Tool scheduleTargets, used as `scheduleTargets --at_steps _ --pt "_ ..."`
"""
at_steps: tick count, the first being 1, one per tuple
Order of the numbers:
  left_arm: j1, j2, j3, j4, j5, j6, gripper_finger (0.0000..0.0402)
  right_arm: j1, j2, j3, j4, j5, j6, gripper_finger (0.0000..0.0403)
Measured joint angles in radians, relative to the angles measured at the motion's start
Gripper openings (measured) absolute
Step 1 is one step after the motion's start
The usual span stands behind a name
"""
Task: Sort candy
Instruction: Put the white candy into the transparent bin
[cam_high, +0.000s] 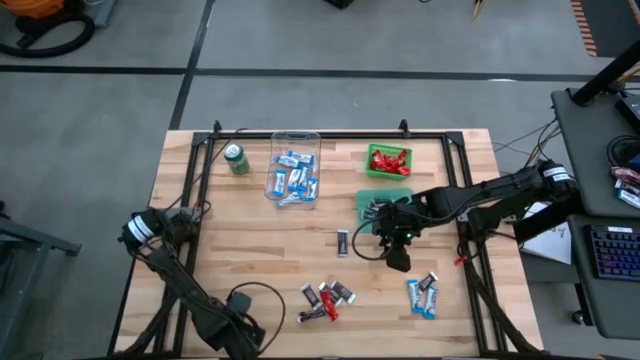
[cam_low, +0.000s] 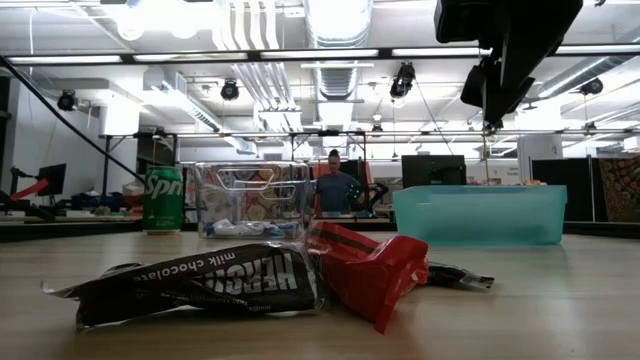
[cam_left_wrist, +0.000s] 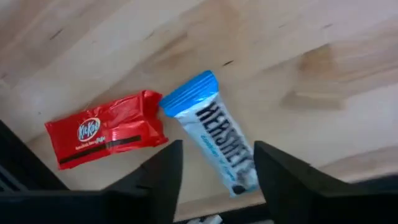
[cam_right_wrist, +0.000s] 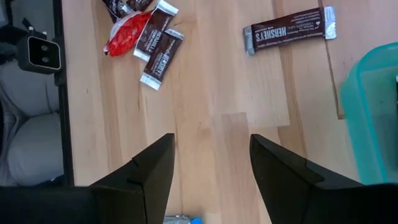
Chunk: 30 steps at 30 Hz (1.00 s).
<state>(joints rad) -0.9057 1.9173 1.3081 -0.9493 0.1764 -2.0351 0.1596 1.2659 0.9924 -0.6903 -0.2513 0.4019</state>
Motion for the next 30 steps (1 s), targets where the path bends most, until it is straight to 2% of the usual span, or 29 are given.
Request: scheduleTargets --at_steps 4,8,12,15,18,24,30 --pt "-0.004 0.045 -0.001 0.023 -0.008 0.006 0.0204 0.001 0.0 0.0 0.0 0.0 0.0 0.0196" --pt "-0.003 0.078 0.003 0.043 -0.013 0.054 0.0194 0.002 0.0 0.0 0.001 0.001 -0.002 0.0196" --pt "-0.003 0.076 0.003 0.055 -0.036 0.106 0.0145 0.002 0.0 0.0 0.0 0.005 -0.007 0.0196" --pt "0.004 0.056 0.001 0.053 -0.073 0.14 0.0081 0.017 0.0 -0.014 0.007 0.065 -0.032 0.0196" --pt "0.024 0.028 -0.004 0.0 -0.162 0.178 0.0019 0.046 0.0 -0.055 0.047 0.126 -0.042 0.0196" --pt "0.083 -0.029 -0.003 -0.047 -0.221 0.297 0.0022 0.113 0.0 -0.159 0.203 0.148 0.0 0.0196" --pt "0.17 -0.1 0.006 -0.057 -0.387 0.492 0.0005 0.157 0.0 -0.211 0.314 0.148 0.028 0.0196"
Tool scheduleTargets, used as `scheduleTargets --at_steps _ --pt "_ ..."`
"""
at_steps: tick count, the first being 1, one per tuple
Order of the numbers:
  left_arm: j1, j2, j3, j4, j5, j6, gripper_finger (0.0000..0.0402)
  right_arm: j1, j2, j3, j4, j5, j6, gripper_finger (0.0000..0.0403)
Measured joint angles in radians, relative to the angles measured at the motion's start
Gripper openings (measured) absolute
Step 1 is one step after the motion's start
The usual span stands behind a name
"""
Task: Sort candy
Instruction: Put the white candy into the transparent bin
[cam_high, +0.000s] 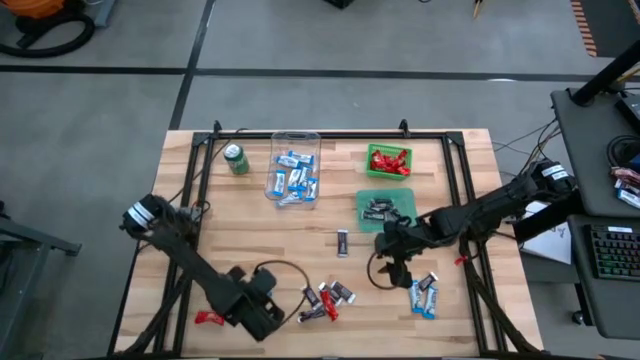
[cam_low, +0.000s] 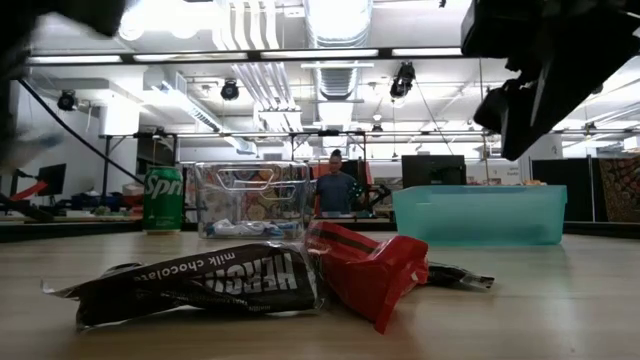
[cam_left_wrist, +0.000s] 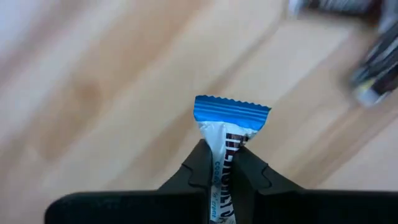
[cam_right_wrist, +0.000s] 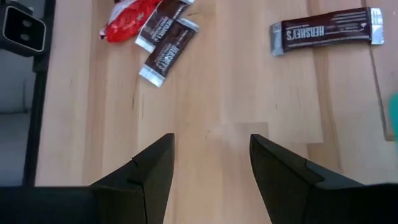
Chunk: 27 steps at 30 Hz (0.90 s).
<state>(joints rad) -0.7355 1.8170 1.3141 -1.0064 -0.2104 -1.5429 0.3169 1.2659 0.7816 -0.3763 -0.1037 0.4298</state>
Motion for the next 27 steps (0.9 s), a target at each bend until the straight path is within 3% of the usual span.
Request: scheduleTargets --at_steps 8,16,20,27 --pt "0.136 -0.147 0.052 -0.003 -0.321 0.372 0.0005 0.008 0.0 -0.001 0.045 0.056 -0.014 0.0196" --pt "0.324 -0.258 0.059 0.017 -0.651 0.754 0.0006 0.008 0.0 -0.001 0.219 0.081 -0.087 0.0196" --pt "0.478 -0.255 0.058 0.03 -0.712 0.88 0.0006 0.008 0.0 -0.001 0.297 0.082 -0.112 0.0196" --pt "0.737 -0.192 0.051 0.116 -0.705 1.132 0.0006 0.008 0.0 -0.001 0.3 0.105 -0.082 0.0196"
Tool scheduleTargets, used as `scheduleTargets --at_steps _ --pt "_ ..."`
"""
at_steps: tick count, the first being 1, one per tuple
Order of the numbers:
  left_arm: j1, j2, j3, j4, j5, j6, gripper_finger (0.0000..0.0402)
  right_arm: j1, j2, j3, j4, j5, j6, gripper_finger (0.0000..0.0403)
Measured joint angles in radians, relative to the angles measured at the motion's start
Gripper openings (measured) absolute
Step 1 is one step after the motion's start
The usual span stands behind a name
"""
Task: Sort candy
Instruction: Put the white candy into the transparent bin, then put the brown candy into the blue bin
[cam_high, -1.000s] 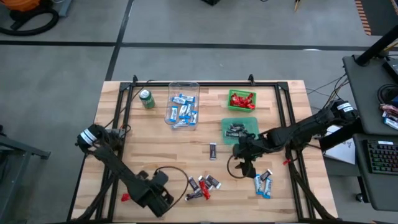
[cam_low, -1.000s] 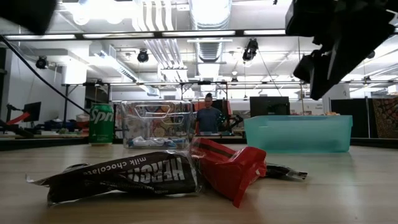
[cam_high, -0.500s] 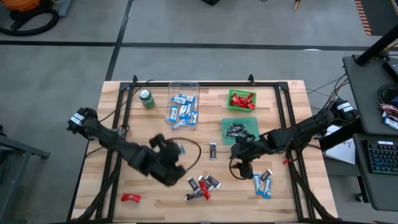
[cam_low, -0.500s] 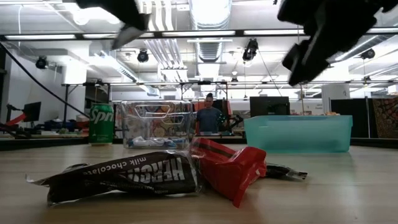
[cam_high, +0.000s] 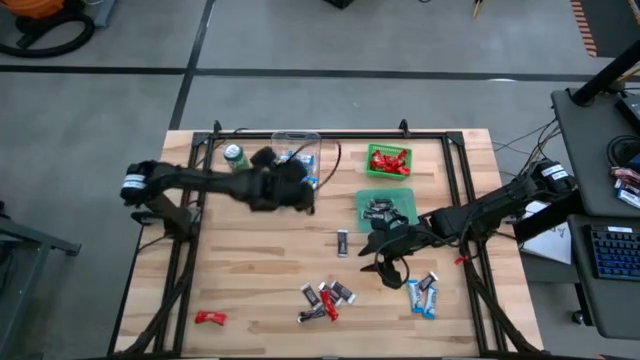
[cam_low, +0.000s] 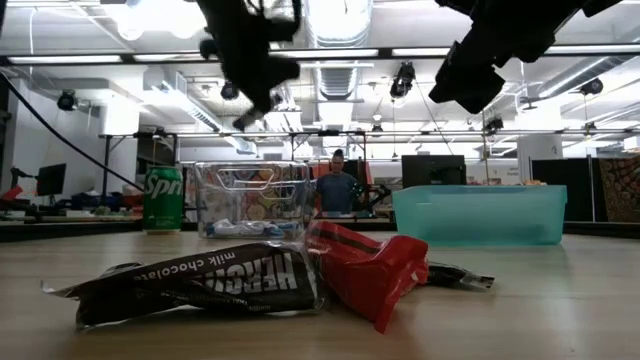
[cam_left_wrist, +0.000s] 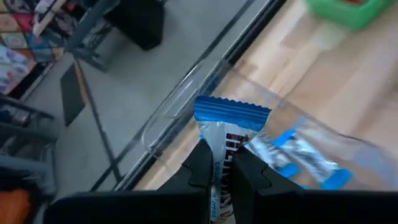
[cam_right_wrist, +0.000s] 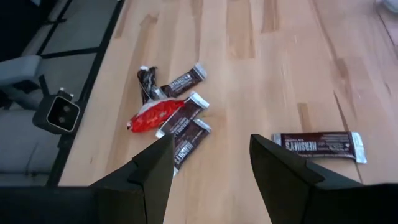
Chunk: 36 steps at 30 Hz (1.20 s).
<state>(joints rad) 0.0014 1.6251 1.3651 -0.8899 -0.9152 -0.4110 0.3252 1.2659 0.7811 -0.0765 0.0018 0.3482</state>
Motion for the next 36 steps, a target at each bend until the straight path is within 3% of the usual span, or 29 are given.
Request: scheduleTargets --at_steps 7,12,25,36 --pt "0.217 0.079 0.0 0.054 0.206 0.117 0.0006 0.019 0.0 0.0 -0.084 -0.003 0.103 0.0196" --pt "0.288 0.139 0.0 0.053 0.225 0.174 0.0017 0.051 0.0 0.0 -0.16 -0.065 0.228 0.0196" --pt "0.3 0.173 0.0 0.091 0.226 0.245 0.012 0.17 0.0 0.011 -0.418 -0.164 0.699 0.0196" --pt "0.264 0.159 0.0 0.089 0.221 0.221 0.0141 0.26 0.0 0.074 -0.571 -0.221 0.901 0.0196"
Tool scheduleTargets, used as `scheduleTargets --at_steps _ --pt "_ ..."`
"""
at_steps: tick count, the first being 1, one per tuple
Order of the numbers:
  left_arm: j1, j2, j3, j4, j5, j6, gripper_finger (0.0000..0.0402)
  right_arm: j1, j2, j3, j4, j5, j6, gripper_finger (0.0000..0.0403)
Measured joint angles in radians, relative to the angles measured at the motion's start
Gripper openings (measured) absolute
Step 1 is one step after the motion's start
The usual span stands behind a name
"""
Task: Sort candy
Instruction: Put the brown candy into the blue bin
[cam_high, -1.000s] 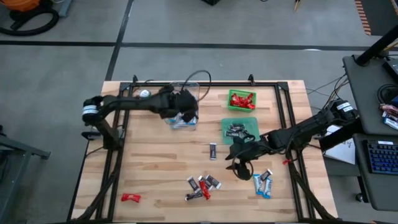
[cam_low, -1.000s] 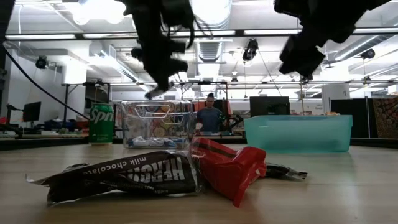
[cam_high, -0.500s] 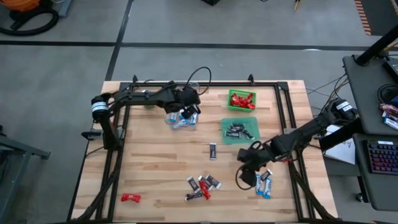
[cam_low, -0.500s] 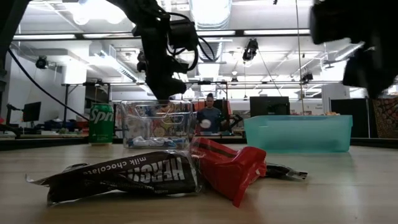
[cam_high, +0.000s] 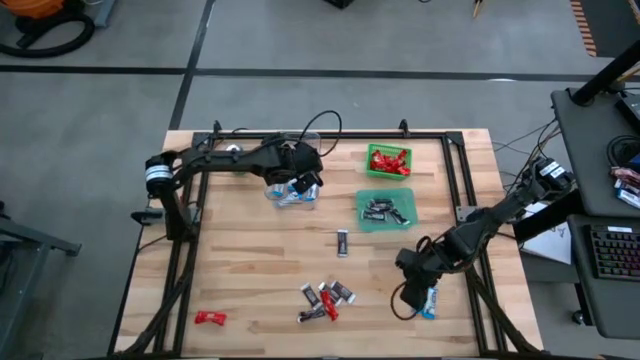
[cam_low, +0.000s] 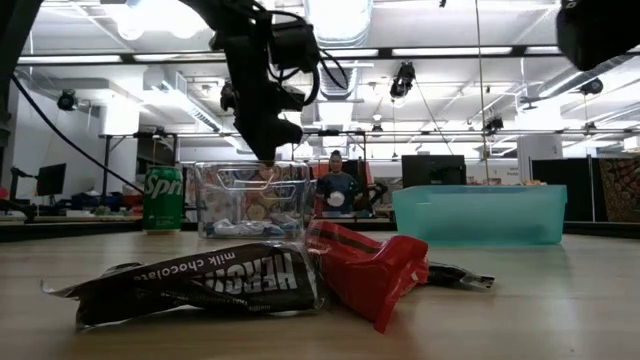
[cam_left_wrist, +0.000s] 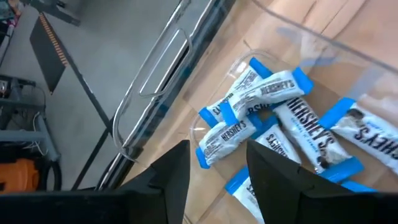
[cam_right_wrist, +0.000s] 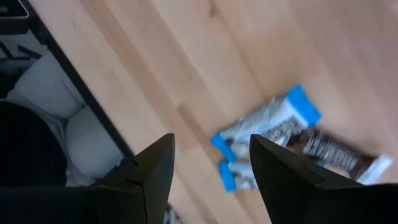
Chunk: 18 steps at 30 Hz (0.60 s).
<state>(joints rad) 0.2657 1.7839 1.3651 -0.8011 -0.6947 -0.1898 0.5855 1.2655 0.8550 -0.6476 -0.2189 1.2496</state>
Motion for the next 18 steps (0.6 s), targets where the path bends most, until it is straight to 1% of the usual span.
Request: scheduleTargets --at_steps 3,7,11,13,14,15,18 --pt "-0.04 -0.02 0.0 0.0 -0.003 -0.021 0.0142 0.03 0.0 0.007 -0.013 -0.015 0.053 0.0196" --pt "-0.139 -0.052 0.001 0.004 -0.003 -0.056 0.0142 0.081 0.0 0.007 -0.055 -0.026 0.15 0.0196" --pt "-0.264 -0.066 0.001 0.029 -0.003 -0.066 0.0142 0.118 0.0 0.007 -0.165 -0.017 0.26 0.0196" --pt "-0.328 -0.066 0.001 0.047 -0.002 -0.073 0.0142 0.131 0.0 0.006 -0.23 0.009 0.275 0.0196" --pt "-0.36 -0.066 0.001 0.054 -0.001 -0.078 0.0142 0.134 0.0 0.003 -0.249 0.022 0.256 0.0196" --pt "-0.393 -0.066 0.001 0.064 -0.001 -0.08 0.0142 0.136 0.0 -0.001 -0.253 0.032 0.199 0.0196" --pt "-0.494 -0.066 0.001 0.073 -0.002 -0.08 0.0142 0.151 0.0 -0.005 -0.25 0.054 -0.085 0.0196"
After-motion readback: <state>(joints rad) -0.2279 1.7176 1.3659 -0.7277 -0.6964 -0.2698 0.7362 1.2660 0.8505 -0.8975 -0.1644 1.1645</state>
